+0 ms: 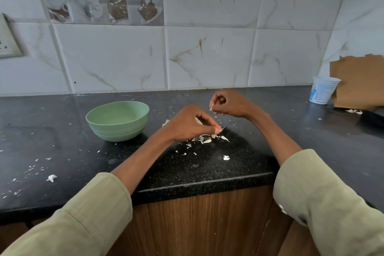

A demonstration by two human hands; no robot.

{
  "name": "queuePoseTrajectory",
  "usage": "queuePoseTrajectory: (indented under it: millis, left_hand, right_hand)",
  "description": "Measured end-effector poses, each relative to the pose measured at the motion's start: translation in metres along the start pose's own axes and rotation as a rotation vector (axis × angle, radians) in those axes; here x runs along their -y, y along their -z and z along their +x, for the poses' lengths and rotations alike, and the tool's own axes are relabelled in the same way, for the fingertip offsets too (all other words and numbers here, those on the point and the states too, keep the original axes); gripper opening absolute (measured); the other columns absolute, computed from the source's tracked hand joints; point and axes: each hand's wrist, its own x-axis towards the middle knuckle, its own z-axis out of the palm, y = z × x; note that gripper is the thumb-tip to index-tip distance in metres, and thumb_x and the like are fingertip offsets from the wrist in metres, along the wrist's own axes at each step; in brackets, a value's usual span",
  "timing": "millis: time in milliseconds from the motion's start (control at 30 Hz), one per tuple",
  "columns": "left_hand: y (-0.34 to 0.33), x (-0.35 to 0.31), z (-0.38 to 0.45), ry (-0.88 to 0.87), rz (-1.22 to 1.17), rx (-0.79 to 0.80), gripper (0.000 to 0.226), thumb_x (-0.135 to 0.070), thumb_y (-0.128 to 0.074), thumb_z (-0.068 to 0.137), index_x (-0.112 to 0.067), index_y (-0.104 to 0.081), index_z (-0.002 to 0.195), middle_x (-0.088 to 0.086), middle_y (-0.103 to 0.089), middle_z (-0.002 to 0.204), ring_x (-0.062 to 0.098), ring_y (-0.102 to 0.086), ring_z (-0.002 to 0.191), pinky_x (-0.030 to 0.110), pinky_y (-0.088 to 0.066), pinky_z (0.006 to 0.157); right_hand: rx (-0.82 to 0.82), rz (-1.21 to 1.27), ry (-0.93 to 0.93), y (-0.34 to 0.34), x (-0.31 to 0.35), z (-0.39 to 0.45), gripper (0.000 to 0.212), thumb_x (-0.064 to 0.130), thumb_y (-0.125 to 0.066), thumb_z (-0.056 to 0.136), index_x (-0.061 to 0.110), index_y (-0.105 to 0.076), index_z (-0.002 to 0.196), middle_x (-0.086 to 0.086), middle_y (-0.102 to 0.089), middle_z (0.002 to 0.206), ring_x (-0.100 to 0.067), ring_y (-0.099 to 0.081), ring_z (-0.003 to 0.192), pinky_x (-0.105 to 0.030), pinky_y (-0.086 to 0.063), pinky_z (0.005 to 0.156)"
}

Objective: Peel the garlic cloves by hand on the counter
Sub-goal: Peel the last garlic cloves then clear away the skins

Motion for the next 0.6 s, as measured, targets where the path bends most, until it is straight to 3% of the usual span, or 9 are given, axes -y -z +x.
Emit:
queuePoseTrajectory:
  millis: [100, 200, 300, 400, 433, 500, 600]
  left_hand:
    - [0.0, 0.002, -0.001, 0.01, -0.017, 0.035, 0.018, -0.031, -0.087, 0.085, -0.021, -0.085, 0.099, -0.008, -0.082, 0.096, 0.012, -0.074, 0.089, 0.021, -0.05, 0.083]
    - [-0.003, 0.002, -0.002, 0.008, 0.005, 0.059, 0.014, -0.037, -0.088, 0.084, -0.028, -0.085, 0.094, -0.005, -0.081, 0.092, 0.028, -0.07, 0.088, 0.037, -0.053, 0.086]
    - [0.0, -0.003, 0.002, 0.013, -0.027, -0.039, 0.017, -0.04, -0.083, 0.089, -0.024, -0.084, 0.093, -0.006, -0.08, 0.089, 0.015, -0.071, 0.082, 0.035, -0.051, 0.085]
    - [0.008, -0.001, 0.017, 0.042, -0.025, -0.208, 0.025, -0.049, -0.072, 0.095, -0.028, -0.083, 0.091, 0.002, -0.08, 0.085, 0.043, -0.07, 0.081, 0.051, -0.056, 0.079]
    - [0.012, 0.002, 0.023, 0.061, -0.001, -0.246, 0.026, -0.048, -0.068, 0.098, -0.028, -0.083, 0.09, -0.002, -0.08, 0.085, 0.042, -0.072, 0.082, 0.05, -0.058, 0.077]
    - [0.019, 0.007, 0.033, 0.075, 0.102, -0.306, 0.025, -0.04, -0.063, 0.104, -0.031, -0.08, 0.087, -0.009, -0.08, 0.085, 0.021, -0.074, 0.076, 0.038, -0.057, 0.072]
    - [0.022, 0.025, 0.039, 0.071, 0.271, -0.384, 0.026, -0.041, -0.06, 0.105, -0.036, -0.072, 0.083, -0.011, -0.077, 0.086, 0.008, -0.071, 0.08, 0.037, -0.059, 0.083]
  right_hand:
    - [0.054, -0.04, 0.008, 0.001, -0.001, -0.001, 0.008, 0.008, -0.073, 0.09, 0.007, -0.073, 0.098, -0.011, -0.078, 0.08, -0.009, -0.073, 0.071, -0.022, -0.058, 0.065]
    - [0.093, -0.022, -0.037, 0.004, -0.006, -0.002, 0.01, 0.01, -0.073, 0.093, 0.004, -0.075, 0.101, -0.007, -0.079, 0.082, -0.009, -0.076, 0.075, -0.021, -0.06, 0.068]
    - [0.082, 0.031, -0.081, 0.005, -0.008, 0.0, 0.017, 0.017, -0.075, 0.096, 0.002, -0.075, 0.103, -0.009, -0.079, 0.087, -0.01, -0.076, 0.076, -0.026, -0.064, 0.076]
    - [0.031, 0.016, -0.078, 0.009, -0.012, 0.001, 0.016, 0.017, -0.075, 0.097, 0.002, -0.074, 0.102, -0.007, -0.079, 0.084, -0.005, -0.074, 0.07, -0.022, -0.06, 0.069]
    - [0.026, 0.003, -0.077, 0.01, -0.014, 0.002, 0.014, 0.013, -0.075, 0.096, 0.001, -0.074, 0.103, -0.008, -0.079, 0.084, -0.004, -0.074, 0.069, -0.021, -0.058, 0.068]
    - [0.025, -0.032, -0.08, 0.01, -0.017, 0.002, 0.014, 0.01, -0.075, 0.096, 0.0, -0.074, 0.104, -0.011, -0.079, 0.086, -0.003, -0.073, 0.067, -0.02, -0.057, 0.066]
    - [0.028, -0.076, -0.045, 0.008, -0.017, 0.003, 0.015, 0.014, -0.076, 0.097, 0.0, -0.075, 0.101, -0.011, -0.079, 0.086, -0.005, -0.074, 0.068, -0.018, -0.059, 0.065]
